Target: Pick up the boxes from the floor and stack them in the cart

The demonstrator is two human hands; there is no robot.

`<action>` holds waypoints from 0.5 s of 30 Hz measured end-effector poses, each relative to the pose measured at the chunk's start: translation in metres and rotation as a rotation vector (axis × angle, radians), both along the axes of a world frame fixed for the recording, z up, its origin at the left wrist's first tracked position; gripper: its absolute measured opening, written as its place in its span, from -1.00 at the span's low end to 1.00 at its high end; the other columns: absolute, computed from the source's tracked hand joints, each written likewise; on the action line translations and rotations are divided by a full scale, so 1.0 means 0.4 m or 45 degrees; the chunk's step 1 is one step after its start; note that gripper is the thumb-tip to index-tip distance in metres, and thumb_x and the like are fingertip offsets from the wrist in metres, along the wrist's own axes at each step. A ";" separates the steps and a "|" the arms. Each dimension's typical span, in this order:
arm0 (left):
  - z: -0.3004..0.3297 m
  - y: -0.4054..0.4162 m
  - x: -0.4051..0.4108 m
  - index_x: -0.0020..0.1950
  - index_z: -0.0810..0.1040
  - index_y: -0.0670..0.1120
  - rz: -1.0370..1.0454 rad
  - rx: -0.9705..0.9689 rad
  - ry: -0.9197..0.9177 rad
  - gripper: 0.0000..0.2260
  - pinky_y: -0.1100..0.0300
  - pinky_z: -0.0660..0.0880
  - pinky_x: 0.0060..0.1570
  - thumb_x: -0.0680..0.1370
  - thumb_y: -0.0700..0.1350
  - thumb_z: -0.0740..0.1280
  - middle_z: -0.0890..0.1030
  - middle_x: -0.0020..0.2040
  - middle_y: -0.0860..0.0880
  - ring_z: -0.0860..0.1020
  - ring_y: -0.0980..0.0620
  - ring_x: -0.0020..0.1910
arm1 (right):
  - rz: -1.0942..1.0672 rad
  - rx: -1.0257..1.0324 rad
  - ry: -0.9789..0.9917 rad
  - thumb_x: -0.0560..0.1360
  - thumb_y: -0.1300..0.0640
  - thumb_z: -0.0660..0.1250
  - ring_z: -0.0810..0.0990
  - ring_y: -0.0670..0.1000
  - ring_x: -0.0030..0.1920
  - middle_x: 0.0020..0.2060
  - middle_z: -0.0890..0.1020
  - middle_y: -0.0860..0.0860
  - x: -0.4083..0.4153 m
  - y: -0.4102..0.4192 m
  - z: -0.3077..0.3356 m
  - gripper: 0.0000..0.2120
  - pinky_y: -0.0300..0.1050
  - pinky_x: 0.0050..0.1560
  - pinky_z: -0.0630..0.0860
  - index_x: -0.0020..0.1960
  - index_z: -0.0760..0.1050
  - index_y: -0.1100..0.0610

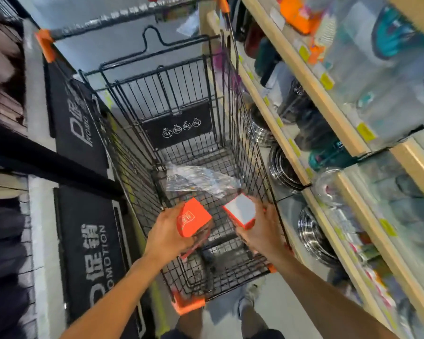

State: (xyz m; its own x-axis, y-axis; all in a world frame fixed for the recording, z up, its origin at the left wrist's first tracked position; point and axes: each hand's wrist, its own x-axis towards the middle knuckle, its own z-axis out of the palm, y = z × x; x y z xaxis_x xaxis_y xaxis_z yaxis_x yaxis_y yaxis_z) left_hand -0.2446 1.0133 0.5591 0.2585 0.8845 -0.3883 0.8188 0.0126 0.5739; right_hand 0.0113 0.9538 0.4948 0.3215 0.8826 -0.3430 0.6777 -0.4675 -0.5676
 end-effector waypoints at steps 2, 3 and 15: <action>-0.055 0.015 -0.007 0.42 0.39 0.06 -0.016 0.013 -0.005 -0.17 0.07 0.54 0.05 0.20 0.09 0.60 0.55 0.15 0.11 0.52 0.08 0.15 | -0.039 -0.060 -0.073 0.31 -0.21 0.58 0.37 0.16 0.31 0.27 0.37 0.15 -0.009 -0.001 -0.052 -0.06 0.06 0.22 0.46 0.56 0.21 -0.11; -0.083 0.021 -0.010 0.42 0.39 0.04 -0.032 0.018 -0.005 -0.18 0.07 0.53 0.05 0.19 0.04 0.60 0.55 0.15 0.10 0.51 0.06 0.16 | -0.045 -0.078 -0.108 0.33 -0.22 0.56 0.35 0.17 0.33 0.28 0.38 0.17 -0.016 -0.003 -0.078 -0.10 0.07 0.24 0.44 0.55 0.23 -0.10; -0.278 0.006 -0.005 0.48 0.34 0.03 -0.029 -0.033 -0.014 -0.10 0.02 0.52 0.10 0.20 0.08 0.61 0.54 0.21 0.03 0.49 0.01 0.21 | -0.086 -0.374 -0.120 0.24 0.02 0.67 0.44 0.18 0.29 0.34 0.29 0.13 -0.012 -0.056 -0.261 0.08 0.11 0.08 0.62 0.53 0.05 -0.03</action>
State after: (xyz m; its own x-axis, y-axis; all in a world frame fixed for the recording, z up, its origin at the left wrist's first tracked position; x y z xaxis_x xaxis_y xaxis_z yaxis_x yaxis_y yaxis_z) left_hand -0.2467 1.0155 0.4479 0.2828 0.8680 -0.4082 0.8125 0.0094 0.5829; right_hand 0.0064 0.9312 0.3906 0.4183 0.7260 -0.5458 0.6829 -0.6476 -0.3380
